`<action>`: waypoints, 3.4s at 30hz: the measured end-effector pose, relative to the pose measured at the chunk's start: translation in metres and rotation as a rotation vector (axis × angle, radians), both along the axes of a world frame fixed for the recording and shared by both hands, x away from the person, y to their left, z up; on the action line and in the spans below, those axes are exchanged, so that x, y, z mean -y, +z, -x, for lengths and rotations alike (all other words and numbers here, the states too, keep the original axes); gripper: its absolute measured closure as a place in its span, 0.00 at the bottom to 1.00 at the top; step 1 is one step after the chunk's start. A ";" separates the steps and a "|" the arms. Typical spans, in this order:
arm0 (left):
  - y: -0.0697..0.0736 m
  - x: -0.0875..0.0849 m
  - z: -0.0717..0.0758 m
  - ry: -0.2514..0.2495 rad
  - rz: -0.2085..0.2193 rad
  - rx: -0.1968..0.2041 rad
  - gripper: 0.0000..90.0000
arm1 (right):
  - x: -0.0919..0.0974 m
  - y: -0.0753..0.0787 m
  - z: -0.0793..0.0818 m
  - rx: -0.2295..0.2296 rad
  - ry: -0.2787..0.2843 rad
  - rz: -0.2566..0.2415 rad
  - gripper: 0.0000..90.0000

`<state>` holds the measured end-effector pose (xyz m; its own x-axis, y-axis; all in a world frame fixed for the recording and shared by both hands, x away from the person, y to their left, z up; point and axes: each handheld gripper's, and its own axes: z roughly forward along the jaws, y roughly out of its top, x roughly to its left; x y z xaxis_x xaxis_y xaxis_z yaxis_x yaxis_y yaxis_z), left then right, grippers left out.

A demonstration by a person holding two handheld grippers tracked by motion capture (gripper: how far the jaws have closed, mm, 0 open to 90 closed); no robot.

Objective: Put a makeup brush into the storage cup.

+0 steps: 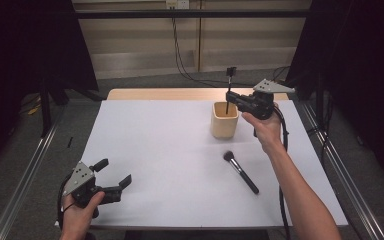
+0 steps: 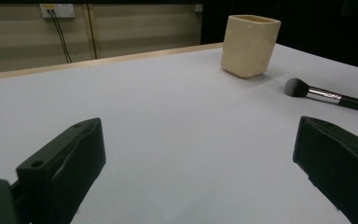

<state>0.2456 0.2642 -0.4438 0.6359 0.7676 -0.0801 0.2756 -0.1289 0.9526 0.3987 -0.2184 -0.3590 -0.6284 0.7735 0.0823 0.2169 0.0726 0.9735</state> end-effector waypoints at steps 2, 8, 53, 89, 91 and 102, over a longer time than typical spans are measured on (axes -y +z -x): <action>0.001 -0.001 0.000 -0.011 -0.010 0.004 0.03 | 0.000 -0.001 -0.004 -0.004 -0.008 0.005 0.96; 0.000 -0.002 0.000 -0.002 -0.002 0.001 0.03 | 0.001 -0.006 -0.010 -0.009 -0.028 0.017 0.96; 0.000 -0.003 -0.003 -0.011 -0.029 0.006 0.03 | 0.002 -0.056 -0.027 -0.095 -0.061 0.042 0.96; -0.001 -0.003 -0.005 0.003 -0.021 -0.002 0.03 | 0.000 -0.064 -0.025 -0.103 -0.101 0.046 0.34; 0.000 -0.004 -0.005 0.004 -0.017 -0.002 0.03 | -0.001 -0.063 -0.024 -0.102 -0.100 0.044 0.25; 0.000 -0.006 -0.003 0.013 -0.015 0.002 0.03 | 0.004 -0.057 -0.011 -0.112 -0.122 0.021 0.00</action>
